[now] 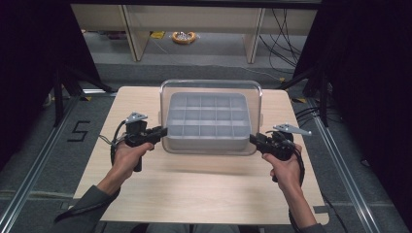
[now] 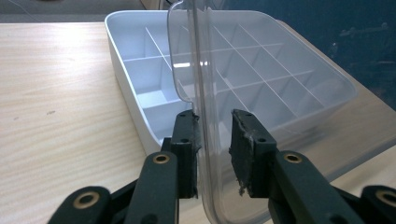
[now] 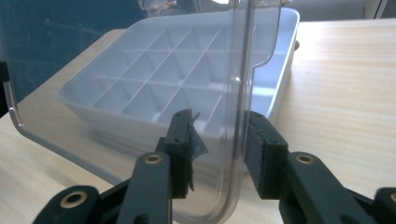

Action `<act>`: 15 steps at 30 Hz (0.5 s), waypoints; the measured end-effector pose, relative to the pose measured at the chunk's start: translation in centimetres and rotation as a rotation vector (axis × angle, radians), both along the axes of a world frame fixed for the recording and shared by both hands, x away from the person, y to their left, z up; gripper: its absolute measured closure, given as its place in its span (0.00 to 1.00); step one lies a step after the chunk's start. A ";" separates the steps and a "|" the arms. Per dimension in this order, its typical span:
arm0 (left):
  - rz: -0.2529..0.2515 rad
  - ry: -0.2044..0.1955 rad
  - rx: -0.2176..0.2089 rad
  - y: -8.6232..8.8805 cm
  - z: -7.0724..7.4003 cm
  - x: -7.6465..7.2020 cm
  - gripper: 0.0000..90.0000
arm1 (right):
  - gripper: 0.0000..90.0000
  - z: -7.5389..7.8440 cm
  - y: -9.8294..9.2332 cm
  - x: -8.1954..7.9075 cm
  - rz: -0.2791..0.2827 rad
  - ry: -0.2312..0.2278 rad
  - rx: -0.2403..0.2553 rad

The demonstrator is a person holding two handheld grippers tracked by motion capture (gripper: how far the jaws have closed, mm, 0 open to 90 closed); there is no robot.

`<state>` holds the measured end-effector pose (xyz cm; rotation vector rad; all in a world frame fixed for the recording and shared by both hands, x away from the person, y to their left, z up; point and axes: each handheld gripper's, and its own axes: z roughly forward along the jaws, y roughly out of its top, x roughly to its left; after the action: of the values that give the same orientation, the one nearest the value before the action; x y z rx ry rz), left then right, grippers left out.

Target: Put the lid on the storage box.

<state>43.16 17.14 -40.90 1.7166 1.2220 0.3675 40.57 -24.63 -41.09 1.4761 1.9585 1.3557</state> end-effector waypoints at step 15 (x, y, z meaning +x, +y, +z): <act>0.033 0.009 -0.018 -0.1 0.4 2.0 0.78 | 0.72 1.0 0.2 2.6 -0.012 0.003 0.000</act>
<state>45.14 17.03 -40.53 1.6861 1.2578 0.3675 43.15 -24.42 -40.05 1.4882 1.9482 1.3487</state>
